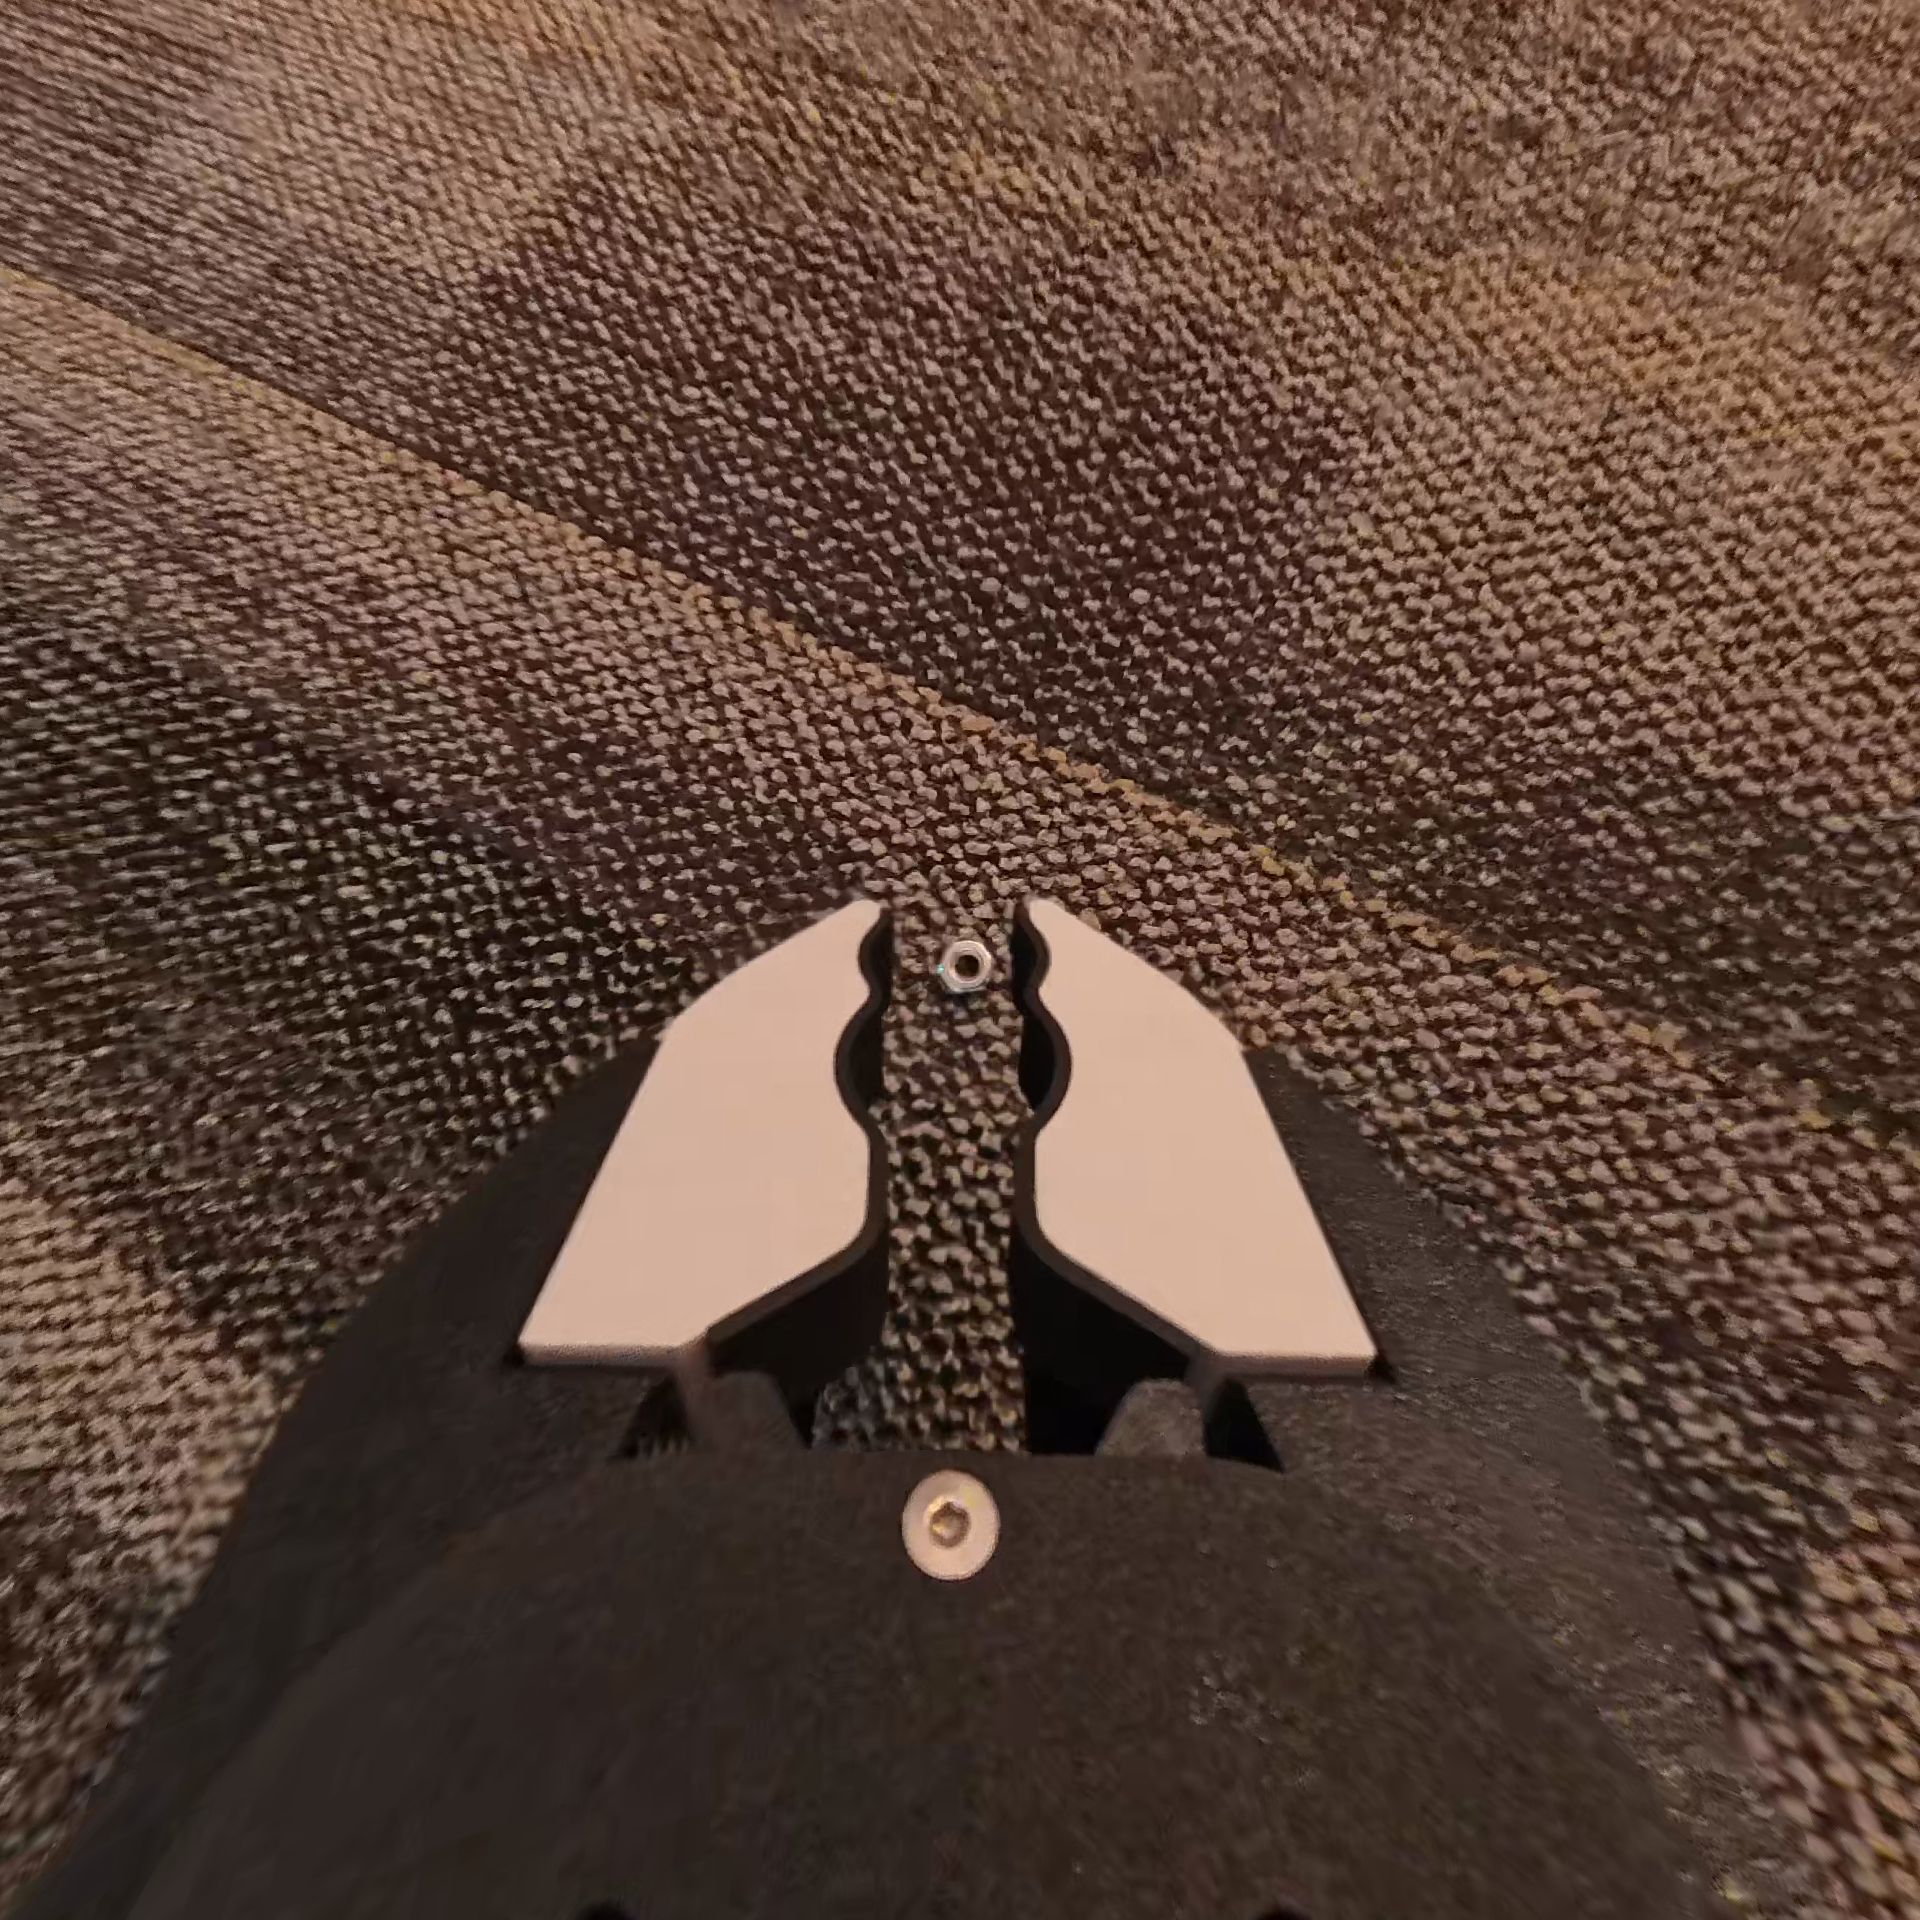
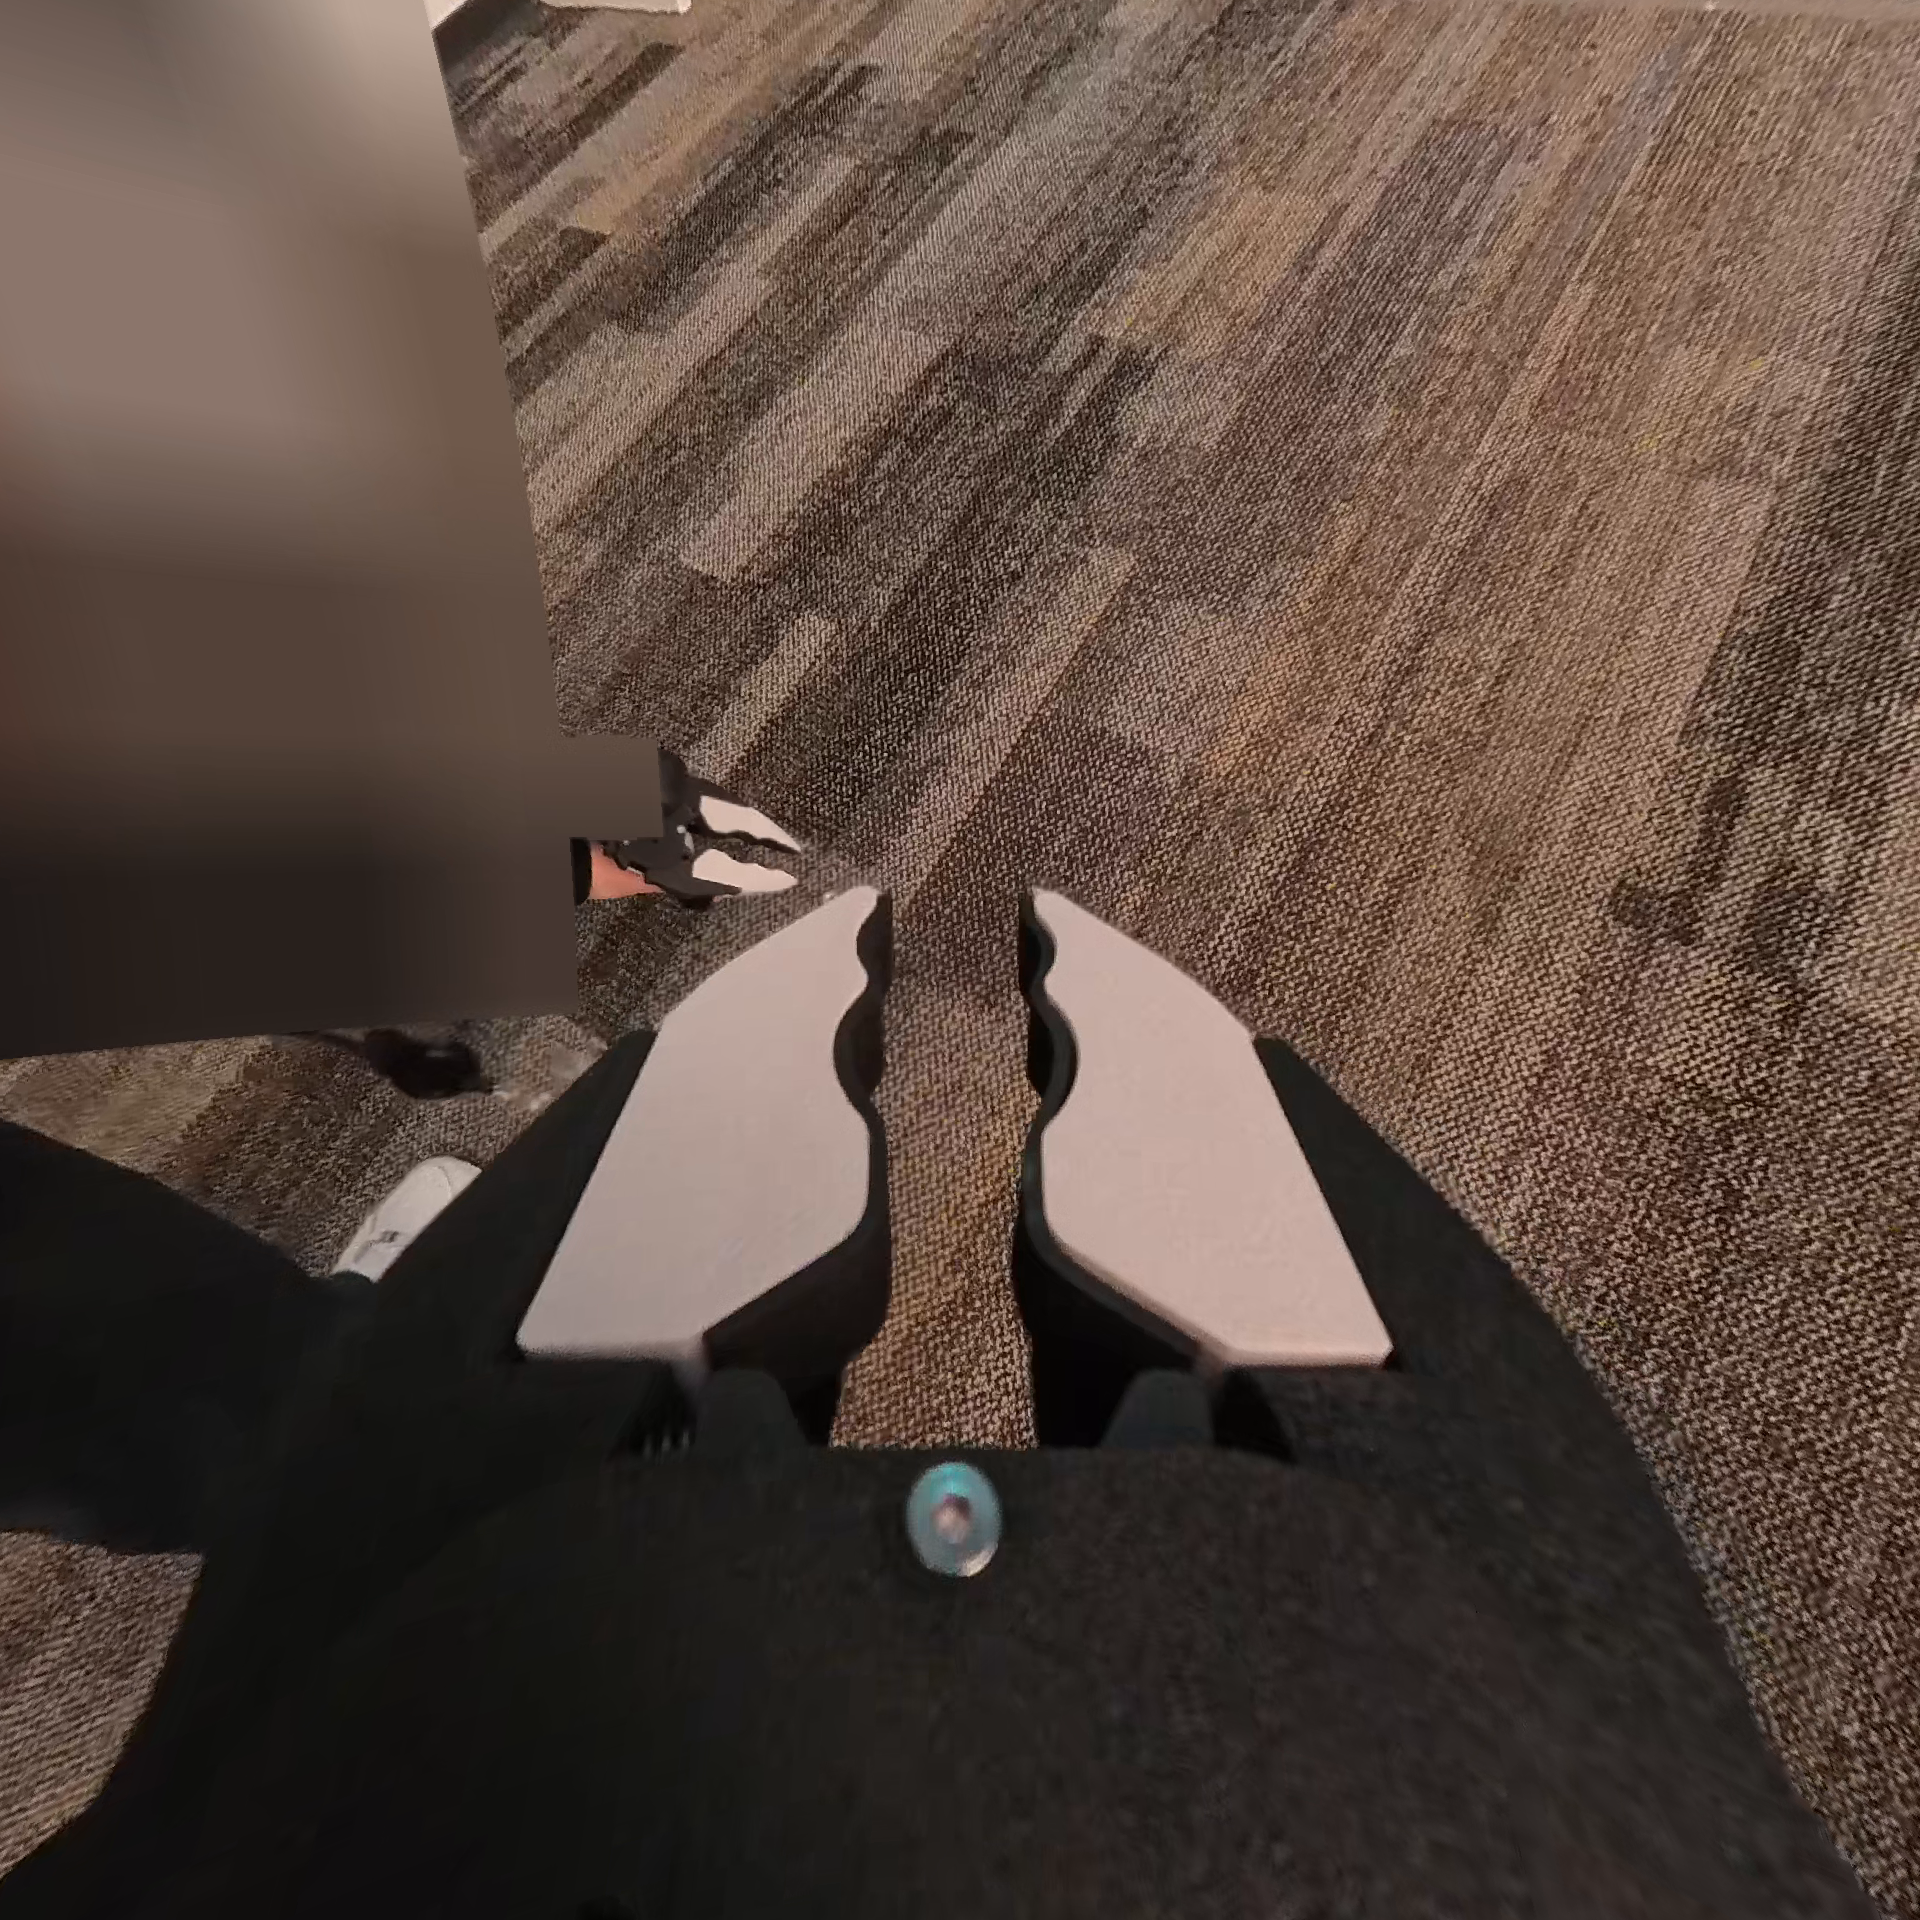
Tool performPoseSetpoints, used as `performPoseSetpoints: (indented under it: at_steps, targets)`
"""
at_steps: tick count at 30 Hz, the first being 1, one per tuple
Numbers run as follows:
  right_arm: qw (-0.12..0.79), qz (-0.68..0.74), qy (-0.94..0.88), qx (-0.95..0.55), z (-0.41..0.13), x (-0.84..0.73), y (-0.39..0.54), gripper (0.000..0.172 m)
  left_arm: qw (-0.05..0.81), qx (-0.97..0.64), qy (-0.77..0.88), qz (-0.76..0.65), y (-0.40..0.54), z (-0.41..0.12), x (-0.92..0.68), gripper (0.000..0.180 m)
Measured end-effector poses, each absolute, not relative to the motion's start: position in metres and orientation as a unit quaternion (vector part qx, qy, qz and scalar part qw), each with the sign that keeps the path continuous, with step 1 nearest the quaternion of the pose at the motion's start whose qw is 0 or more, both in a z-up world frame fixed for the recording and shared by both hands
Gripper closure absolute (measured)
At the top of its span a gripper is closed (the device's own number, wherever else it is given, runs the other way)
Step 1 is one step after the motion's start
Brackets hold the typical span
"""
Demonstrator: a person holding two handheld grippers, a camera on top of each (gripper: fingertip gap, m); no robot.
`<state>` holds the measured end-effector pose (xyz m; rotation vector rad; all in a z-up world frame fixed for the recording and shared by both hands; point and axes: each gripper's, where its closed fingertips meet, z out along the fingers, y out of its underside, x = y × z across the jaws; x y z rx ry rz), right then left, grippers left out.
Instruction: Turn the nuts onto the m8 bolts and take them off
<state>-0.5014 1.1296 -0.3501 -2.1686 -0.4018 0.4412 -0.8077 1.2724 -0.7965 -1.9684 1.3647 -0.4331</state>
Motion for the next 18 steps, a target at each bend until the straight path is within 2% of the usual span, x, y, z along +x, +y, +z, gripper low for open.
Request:
performPoseSetpoints:
  at_steps: [8,18]
  targets:
    - [0.410,0.181,-0.162,-0.879,-0.386,-0.498,1.132,0.149,0.308,-0.753,0.550,-0.190,1.276,-0.838,-0.801,0.157]
    - [0.394,0.204,-0.161,-0.882,-0.407,-0.505,1.134,0.150,0.281,-0.744,0.576,-0.187,1.275,-0.861,-0.803,0.160]
